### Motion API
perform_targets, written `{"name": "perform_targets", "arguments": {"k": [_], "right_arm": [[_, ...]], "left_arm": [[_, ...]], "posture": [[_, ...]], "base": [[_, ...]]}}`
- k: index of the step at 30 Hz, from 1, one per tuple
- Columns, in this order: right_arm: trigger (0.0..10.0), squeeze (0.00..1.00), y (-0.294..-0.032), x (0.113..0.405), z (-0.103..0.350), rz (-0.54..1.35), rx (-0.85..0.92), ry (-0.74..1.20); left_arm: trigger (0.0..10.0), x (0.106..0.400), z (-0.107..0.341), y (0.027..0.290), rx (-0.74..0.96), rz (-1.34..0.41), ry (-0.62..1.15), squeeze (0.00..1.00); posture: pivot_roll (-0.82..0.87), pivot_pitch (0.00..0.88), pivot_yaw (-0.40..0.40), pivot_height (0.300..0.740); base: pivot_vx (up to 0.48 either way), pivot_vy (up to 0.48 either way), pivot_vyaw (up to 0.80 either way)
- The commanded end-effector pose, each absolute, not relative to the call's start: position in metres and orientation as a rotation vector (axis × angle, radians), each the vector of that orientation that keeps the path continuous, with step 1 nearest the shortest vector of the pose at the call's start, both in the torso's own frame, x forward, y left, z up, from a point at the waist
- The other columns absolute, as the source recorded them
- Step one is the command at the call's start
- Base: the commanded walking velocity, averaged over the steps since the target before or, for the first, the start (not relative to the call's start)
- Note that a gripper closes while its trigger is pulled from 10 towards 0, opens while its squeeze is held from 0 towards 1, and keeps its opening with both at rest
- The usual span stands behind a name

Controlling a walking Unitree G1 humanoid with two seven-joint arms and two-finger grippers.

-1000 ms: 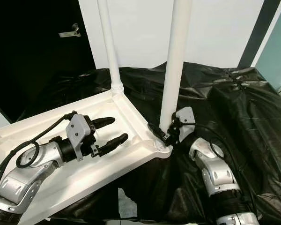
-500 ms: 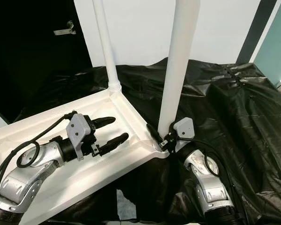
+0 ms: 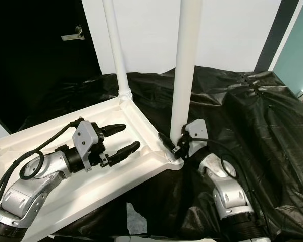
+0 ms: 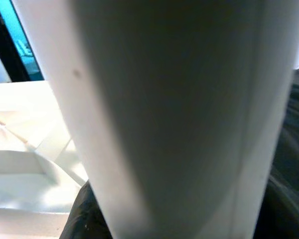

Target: Building children table

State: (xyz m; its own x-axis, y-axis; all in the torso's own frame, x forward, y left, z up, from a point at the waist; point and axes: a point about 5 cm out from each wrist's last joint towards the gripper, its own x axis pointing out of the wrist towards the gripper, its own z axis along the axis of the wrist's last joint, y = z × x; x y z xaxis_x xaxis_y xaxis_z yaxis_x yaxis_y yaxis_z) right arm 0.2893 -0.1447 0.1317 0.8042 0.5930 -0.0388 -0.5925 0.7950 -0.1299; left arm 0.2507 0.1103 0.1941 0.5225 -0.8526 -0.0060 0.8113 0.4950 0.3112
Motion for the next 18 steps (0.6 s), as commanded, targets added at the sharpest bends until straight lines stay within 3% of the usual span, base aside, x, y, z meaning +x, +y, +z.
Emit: {"name": "perform_targets", "arguments": {"k": [1,9,10,12,18], "right_arm": [[10.0,0.00,-0.152,0.277,0.082,0.654,-0.132,0.283],[10.0,0.00,-0.154,0.285,0.094,0.656,-0.162,0.246],[10.0,0.00,-0.148,0.287,0.119,0.622,-0.133,0.058],[10.0,0.00,-0.145,0.287,0.133,0.601,-0.108,-0.034],[10.0,0.00,-0.143,0.288,0.160,0.577,-0.062,-0.168]], "left_arm": [[10.0,0.251,0.193,0.110,0.304,-1.051,-0.153,0.00],[10.0,0.250,0.193,0.111,0.302,-1.039,-0.159,0.00],[10.0,0.251,0.194,0.111,0.295,-1.028,-0.162,0.00],[10.0,0.252,0.194,0.111,0.292,-1.025,-0.164,0.00],[10.0,0.255,0.196,0.110,0.281,-1.026,-0.171,0.00]], "posture": [[-0.01,0.000,0.024,0.740],[0.00,0.000,0.016,0.740],[-0.01,0.000,0.025,0.740],[-0.01,0.000,0.027,0.740],[-0.02,0.000,0.040,0.740]], "base": [[0.000,0.000,0.00],[0.000,0.000,0.00],[0.000,0.000,0.00],[0.000,0.000,0.00],[0.000,0.000,0.00]]}}
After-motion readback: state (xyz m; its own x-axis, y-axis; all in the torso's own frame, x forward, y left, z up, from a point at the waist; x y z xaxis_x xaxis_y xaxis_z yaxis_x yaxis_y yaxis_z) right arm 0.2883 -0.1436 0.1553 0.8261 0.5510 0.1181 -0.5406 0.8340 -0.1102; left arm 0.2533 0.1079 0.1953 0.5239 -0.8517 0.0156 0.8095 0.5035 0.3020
